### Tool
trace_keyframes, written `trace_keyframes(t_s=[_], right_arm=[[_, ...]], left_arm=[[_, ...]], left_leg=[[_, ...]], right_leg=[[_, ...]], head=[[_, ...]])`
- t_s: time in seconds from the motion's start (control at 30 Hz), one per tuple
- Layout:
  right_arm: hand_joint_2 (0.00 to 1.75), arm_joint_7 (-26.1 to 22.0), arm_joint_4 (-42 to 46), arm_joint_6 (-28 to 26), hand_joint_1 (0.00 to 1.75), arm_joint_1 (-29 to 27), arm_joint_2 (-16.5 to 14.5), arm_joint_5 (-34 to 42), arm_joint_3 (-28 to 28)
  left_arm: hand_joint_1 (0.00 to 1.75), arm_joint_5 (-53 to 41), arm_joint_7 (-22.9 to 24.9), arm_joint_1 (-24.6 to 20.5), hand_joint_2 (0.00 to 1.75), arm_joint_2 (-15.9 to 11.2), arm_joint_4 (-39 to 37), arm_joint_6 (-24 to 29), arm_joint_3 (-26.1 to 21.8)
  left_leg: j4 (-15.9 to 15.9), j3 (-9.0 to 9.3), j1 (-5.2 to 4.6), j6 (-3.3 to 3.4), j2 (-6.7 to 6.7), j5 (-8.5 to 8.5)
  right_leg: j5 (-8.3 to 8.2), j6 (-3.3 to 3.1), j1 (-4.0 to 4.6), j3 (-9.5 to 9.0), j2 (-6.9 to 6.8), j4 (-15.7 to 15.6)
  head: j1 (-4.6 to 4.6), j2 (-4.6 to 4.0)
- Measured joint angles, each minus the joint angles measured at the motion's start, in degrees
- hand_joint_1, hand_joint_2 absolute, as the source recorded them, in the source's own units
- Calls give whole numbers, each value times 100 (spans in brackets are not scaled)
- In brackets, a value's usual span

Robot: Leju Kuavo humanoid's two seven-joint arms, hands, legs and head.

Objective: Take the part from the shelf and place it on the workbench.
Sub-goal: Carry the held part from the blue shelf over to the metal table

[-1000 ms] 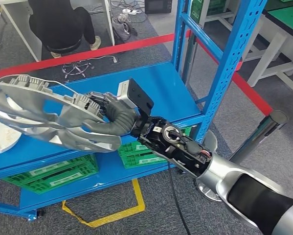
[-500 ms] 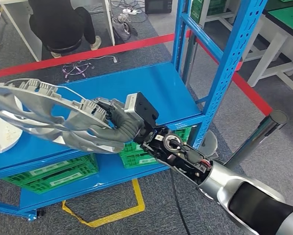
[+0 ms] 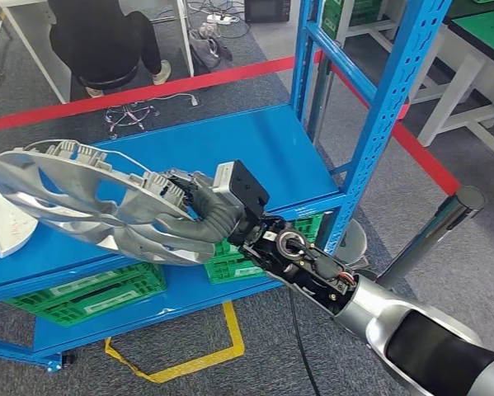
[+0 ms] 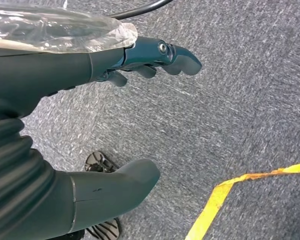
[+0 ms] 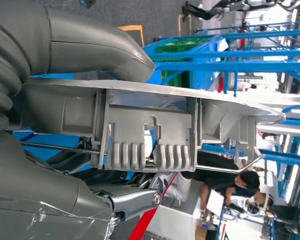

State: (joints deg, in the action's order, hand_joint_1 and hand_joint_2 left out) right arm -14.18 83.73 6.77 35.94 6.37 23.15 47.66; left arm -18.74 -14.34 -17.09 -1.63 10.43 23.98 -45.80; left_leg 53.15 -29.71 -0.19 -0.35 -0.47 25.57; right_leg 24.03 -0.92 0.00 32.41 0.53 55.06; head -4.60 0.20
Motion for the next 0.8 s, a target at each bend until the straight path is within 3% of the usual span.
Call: trace_keyframes(t_s=[0.5,0.8], right_arm=[[175,-157,-253,220,175,-9,-194,-60,-41],[175,209,-262,700,175,54,-202,27,-35]], left_arm=[[0,-27,62,-58,175,8,2,-16,168],[0,29,80,-56,175,4,2,-57,191]], left_leg=[[0,0,0,0,0,0],[0,-1,0,0,-1,0]], right_leg=[[0,0,0,0,0,0],[0,0,0,0,0,0]], head=[[0,0],[-1,0]])
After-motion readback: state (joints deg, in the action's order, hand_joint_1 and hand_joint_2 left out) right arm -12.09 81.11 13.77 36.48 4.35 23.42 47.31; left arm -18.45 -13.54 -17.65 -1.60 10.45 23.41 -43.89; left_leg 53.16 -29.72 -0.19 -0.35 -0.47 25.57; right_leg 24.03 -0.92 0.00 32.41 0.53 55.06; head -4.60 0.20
